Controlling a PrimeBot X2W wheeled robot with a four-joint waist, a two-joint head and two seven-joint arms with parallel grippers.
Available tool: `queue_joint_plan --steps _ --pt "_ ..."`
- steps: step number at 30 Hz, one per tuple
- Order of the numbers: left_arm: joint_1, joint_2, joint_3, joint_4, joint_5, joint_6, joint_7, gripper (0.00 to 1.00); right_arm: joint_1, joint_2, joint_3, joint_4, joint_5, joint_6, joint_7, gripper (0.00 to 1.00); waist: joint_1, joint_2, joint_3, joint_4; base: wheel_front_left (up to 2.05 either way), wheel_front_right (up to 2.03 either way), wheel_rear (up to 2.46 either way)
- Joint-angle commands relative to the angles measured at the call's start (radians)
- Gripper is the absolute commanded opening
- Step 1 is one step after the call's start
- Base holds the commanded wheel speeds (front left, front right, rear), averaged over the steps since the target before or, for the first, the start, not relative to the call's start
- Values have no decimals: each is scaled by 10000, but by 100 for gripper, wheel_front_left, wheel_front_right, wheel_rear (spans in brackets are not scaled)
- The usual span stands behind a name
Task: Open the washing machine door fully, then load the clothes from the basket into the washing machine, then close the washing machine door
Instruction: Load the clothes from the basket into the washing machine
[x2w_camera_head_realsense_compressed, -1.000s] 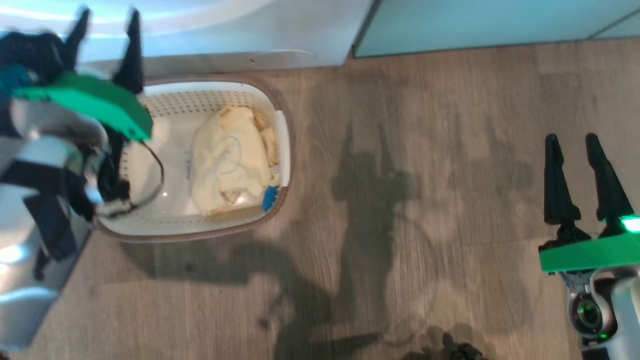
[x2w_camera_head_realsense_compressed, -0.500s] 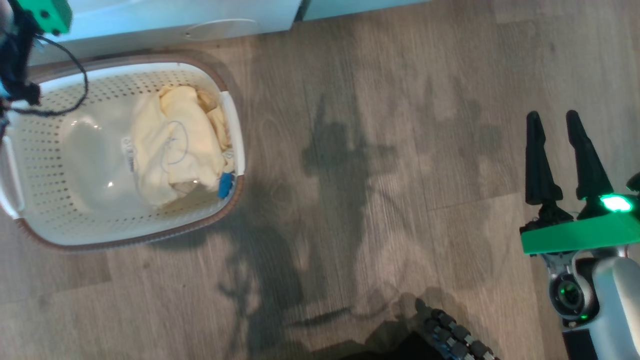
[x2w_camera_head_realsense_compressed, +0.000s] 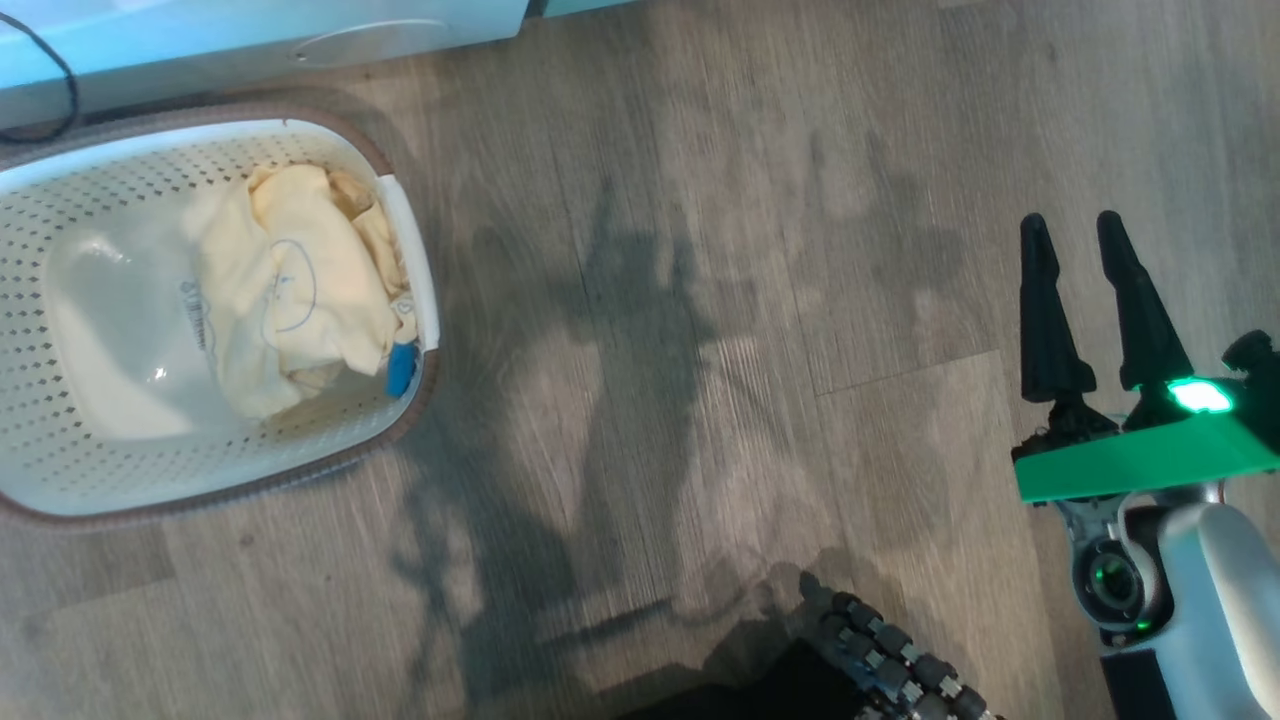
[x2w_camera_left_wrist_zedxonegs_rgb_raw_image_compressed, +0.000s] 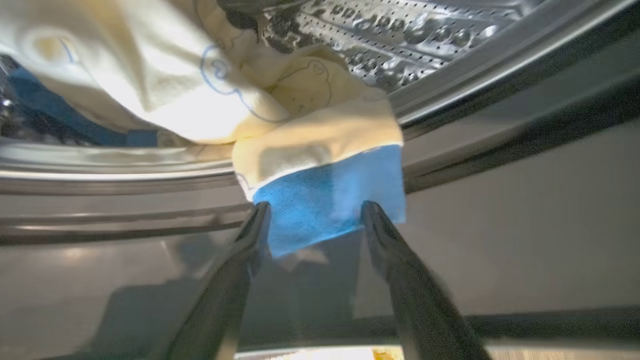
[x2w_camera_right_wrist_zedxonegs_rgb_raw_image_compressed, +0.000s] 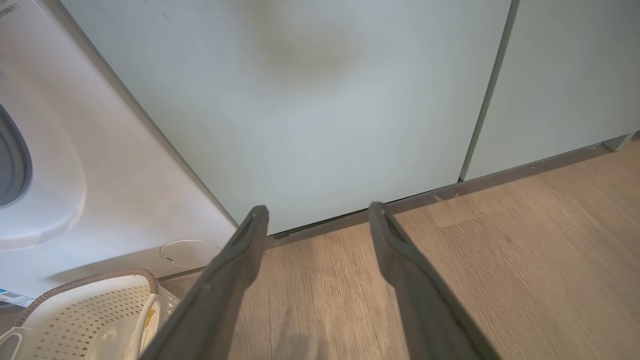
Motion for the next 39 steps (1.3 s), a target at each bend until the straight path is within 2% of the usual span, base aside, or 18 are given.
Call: queue_joint_plan --steps 1,7,8,9,10,11,20,30,32,39 --pt "-514 575 309 -54 -116 58 352 100 33 -23 171 -209 89 -29 -93 100 -1 0 62 -79 0 0 0" --pt "-975 605 233 316 -144 136 919 100 -57 7 242 -216 137 -29 -93 100 -1 0 204 -182 0 0 0" --pt "-1030 603 210 336 -136 122 949 78 -62 11 244 -212 143 -29 -93 100 -1 0 222 -184 0 0 0" --pt "-1092 607 196 351 -118 114 947 42 -69 14 244 -204 148 -29 -93 100 -1 0 241 -186 0 0 0" --pt "-1141 597 191 368 -121 106 944 15 -78 16 240 -195 150 -29 -93 100 -1 0 257 -183 0 0 0" --pt "-1191 598 173 371 -101 84 919 0 -92 20 236 -189 153 -29 -93 100 -1 0 271 -180 0 0 0" --pt "-1779 772 156 334 287 113 248 0 -277 44 299 -250 202 -29 -93 100 -1 0 541 -190 0 0 0" --pt "-2828 1403 222 349 1540 638 -1759 0 -517 66 509 -341 388 -29 -93 100 -1 0 1282 -681 0 0 0" --pt "-2966 1482 230 361 1670 670 -1987 0 -542 68 541 -348 415 -29 -93 100 -1 0 1353 -744 0 0 0" --pt "-3899 1862 233 690 2473 719 -3843 0 -680 80 849 -369 592 -29 -93 100 -1 0 1764 -1212 0 0 0"
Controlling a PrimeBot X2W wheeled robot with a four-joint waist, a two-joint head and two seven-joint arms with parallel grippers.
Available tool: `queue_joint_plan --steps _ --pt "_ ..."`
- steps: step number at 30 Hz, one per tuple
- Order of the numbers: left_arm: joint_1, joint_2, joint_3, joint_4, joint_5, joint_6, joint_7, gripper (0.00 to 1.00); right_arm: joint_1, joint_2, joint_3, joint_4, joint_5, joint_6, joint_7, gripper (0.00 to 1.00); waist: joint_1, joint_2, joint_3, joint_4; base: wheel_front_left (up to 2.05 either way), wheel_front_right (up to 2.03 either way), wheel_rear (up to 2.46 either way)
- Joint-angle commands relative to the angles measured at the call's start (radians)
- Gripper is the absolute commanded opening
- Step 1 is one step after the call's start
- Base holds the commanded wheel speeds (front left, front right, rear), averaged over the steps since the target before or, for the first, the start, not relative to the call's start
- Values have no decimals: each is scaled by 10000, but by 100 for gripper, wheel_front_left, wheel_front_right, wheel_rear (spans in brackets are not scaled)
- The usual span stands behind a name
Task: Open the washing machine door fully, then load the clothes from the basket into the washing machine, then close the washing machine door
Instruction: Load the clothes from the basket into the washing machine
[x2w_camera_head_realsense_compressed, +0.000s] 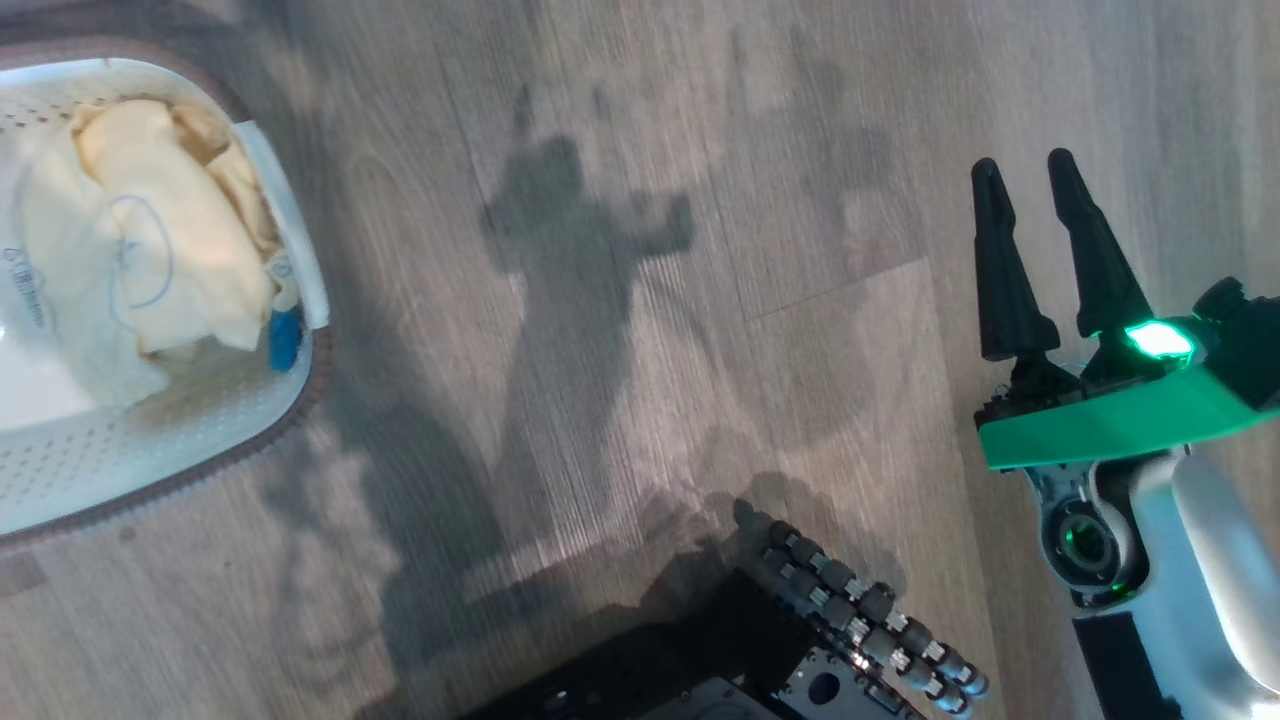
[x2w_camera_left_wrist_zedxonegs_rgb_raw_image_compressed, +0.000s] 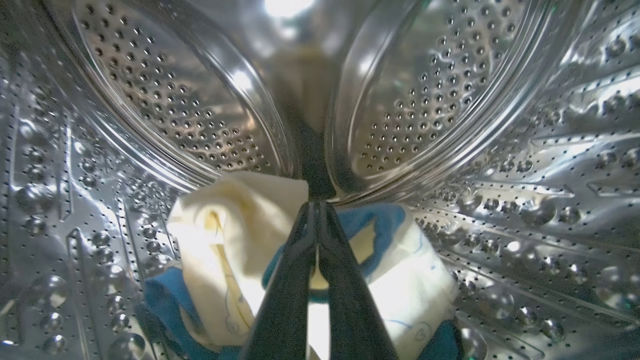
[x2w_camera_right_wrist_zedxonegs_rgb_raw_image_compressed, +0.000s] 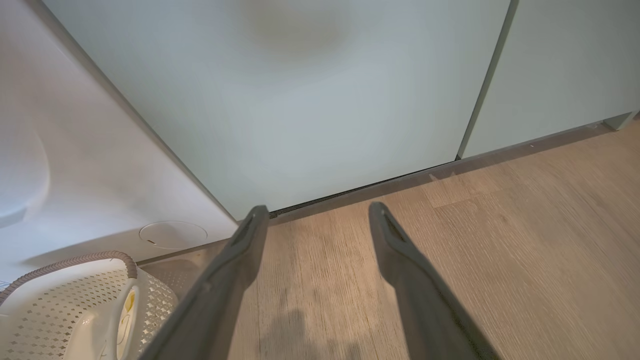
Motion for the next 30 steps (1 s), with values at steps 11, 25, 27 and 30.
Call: queue_joint_plan --steps 11,25,27,30 --pt "-417 -70 -156 1425 -40 -494 86 0 208 -41 60 -252 128 -29 -66 100 0 0 203 -98 0 0 0" --pt "-165 -902 -191 2033 -708 -910 -359 100 176 -70 -395 -271 -191 -29 -66 100 0 0 -313 613 0 0 0" --pt "47 -1037 -208 2011 -787 -886 -454 100 228 -110 -519 -300 -265 -29 -66 100 0 0 -454 781 0 0 0" --pt "470 -1254 -176 1872 -967 -812 -657 100 308 -190 -685 -367 -374 -29 -66 100 0 0 -699 1034 0 0 0"
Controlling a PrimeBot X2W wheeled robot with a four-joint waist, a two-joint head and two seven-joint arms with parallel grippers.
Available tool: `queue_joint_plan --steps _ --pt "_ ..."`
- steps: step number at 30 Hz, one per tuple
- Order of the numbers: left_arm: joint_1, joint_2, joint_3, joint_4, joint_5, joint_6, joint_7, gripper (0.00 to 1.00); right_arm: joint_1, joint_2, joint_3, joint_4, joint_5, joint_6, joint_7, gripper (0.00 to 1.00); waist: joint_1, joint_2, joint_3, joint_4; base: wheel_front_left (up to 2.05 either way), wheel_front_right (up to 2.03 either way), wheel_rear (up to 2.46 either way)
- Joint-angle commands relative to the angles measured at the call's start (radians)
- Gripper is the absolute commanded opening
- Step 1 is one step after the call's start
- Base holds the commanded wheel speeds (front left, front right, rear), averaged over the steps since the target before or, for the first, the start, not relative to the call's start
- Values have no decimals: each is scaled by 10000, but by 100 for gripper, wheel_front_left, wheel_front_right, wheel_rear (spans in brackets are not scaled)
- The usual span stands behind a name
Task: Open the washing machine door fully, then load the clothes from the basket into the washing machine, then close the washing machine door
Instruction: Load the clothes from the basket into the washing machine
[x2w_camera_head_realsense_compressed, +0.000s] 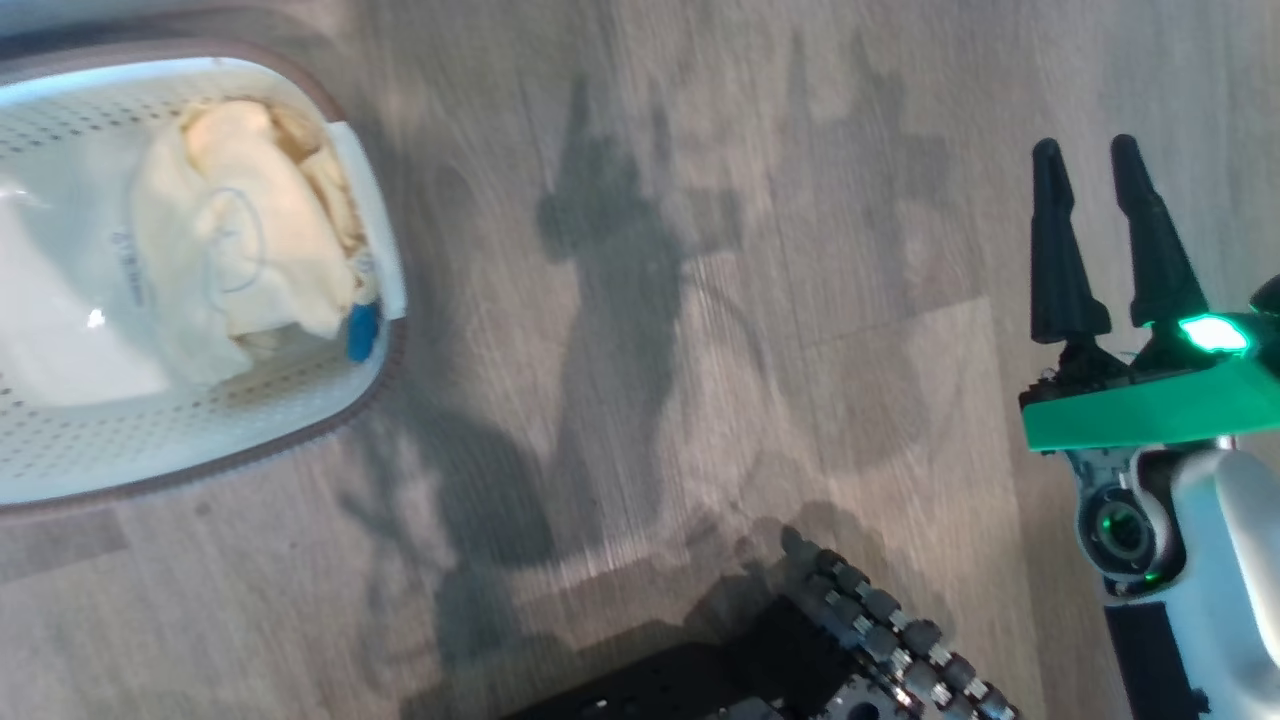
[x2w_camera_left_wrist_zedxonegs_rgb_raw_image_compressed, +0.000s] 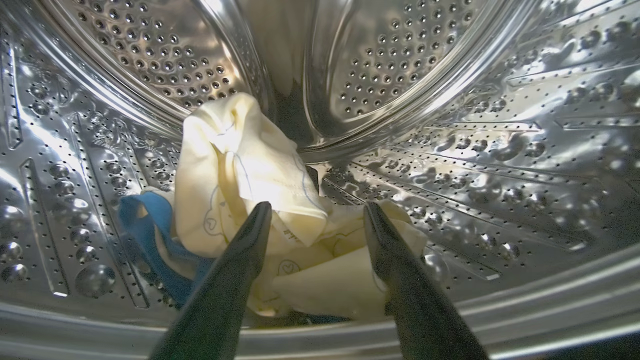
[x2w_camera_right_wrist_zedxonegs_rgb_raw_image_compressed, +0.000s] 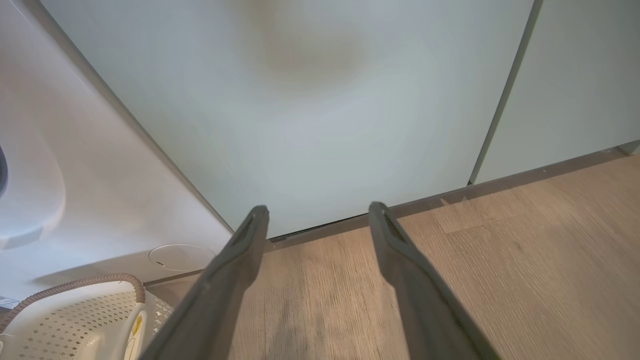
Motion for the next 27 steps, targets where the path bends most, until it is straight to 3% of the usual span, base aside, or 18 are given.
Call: queue_joint_plan --steps 1,8,16,27 --pt "302 229 235 -405 -158 44 -204 100 324 -219 -42 -324 -130 -29 -66 100 0 -1 -313 319 0 0 0" --pt "1463 -26 315 -1056 -522 182 -636 100 538 -407 -372 -402 -320 -29 -66 100 0 -1 -846 846 0 0 0" --pt "3567 -169 567 -2577 -1108 664 -1105 100 860 -728 -660 -444 -581 -29 -66 100 0 -1 -1687 1427 0 0 0" --pt "7159 66 1037 -5903 -1546 1988 -1841 100 1456 -1036 -1143 -600 -874 -29 -67 100 0 -1 -2700 2156 0 0 0"
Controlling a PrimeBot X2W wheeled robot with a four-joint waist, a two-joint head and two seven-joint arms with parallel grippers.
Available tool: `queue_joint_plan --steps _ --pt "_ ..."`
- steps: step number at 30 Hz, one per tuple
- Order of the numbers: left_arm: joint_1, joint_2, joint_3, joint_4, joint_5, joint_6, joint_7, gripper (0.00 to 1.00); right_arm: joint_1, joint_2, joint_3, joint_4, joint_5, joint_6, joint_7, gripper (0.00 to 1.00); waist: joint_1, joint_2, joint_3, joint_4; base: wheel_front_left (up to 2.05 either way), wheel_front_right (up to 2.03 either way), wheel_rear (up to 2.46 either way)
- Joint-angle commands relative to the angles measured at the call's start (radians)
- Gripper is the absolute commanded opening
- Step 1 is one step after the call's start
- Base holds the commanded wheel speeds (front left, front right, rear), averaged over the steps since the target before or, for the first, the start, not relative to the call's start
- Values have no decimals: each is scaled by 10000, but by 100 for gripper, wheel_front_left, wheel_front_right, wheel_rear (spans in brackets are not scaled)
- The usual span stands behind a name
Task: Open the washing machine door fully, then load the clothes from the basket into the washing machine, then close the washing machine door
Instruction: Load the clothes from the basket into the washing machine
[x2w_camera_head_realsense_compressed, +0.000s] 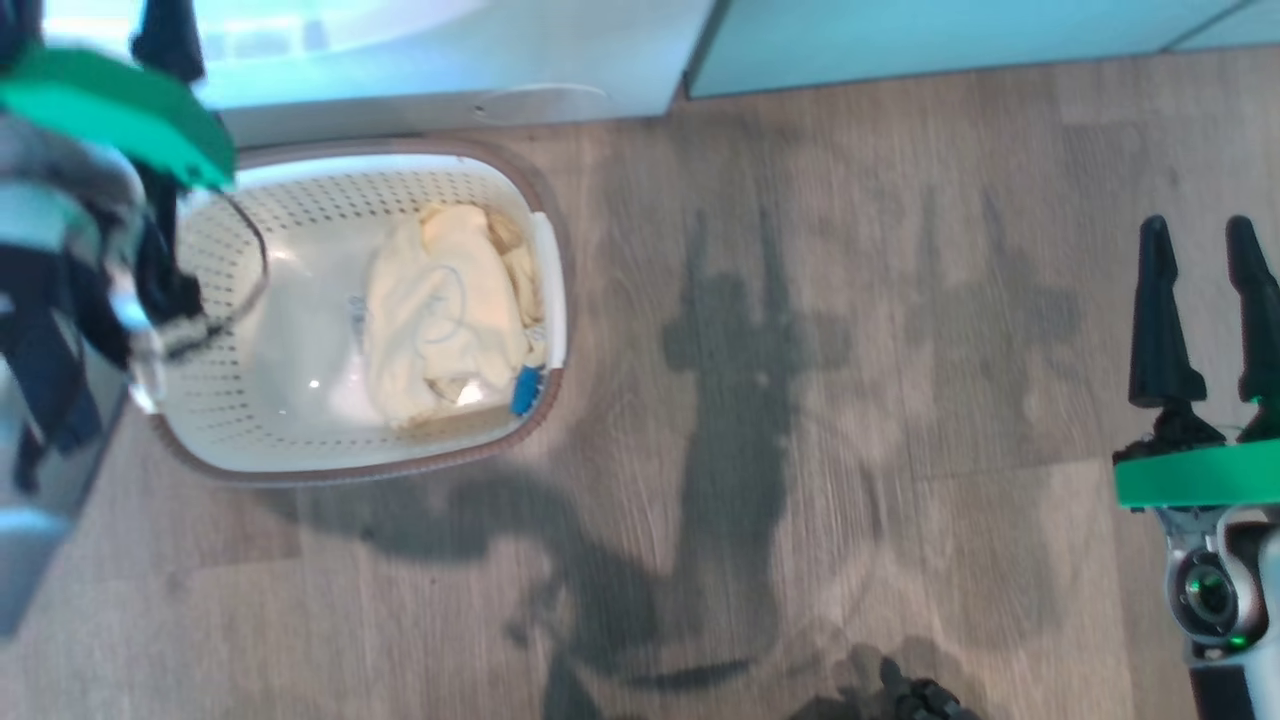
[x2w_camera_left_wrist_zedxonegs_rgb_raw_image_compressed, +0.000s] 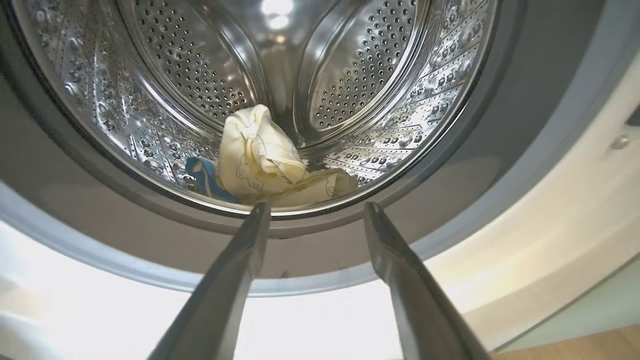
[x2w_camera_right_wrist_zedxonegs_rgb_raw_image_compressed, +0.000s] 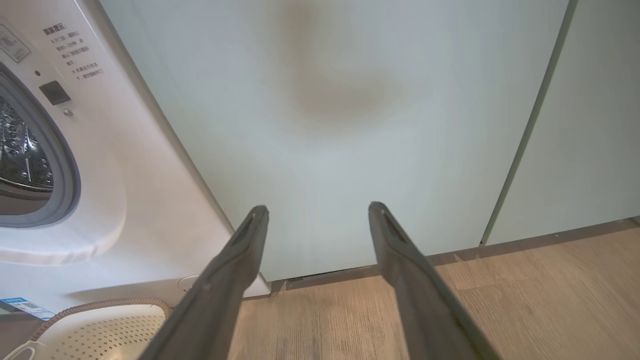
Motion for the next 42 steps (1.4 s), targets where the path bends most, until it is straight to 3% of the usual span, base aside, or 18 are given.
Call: queue_joint_plan --steps 1,4,10,20,29,42 --pt "234 587 518 -607 -55 214 -171 100 228 -275 50 -337 -92 -29 -65 100 1 -1 -276 251 0 0 0" --pt "1153 499 642 -1437 -115 613 -418 100 388 -396 -116 -396 -181 -29 -65 100 1 -1 -505 547 0 0 0" --pt "2848 -213 545 -2568 13 1303 -836 100 1096 -746 -382 -468 -404 -29 -38 100 1 -1 -1069 1144 0 0 0" --pt "5200 -541 541 -3651 526 1926 -995 100 2292 -635 -782 -1059 -682 -29 610 100 1 -1 -2418 1683 0 0 0" --pt "6899 -771 471 -4253 749 2040 -1014 100 3180 -371 -1036 -1833 -919 -29 1293 100 1 -1 -3457 2225 0 0 0" --pt "8200 -1062 392 -4352 744 1747 -1018 100 4136 137 -1319 -2619 -1407 -29 2058 100 1 -1 -4721 2577 0 0 0"
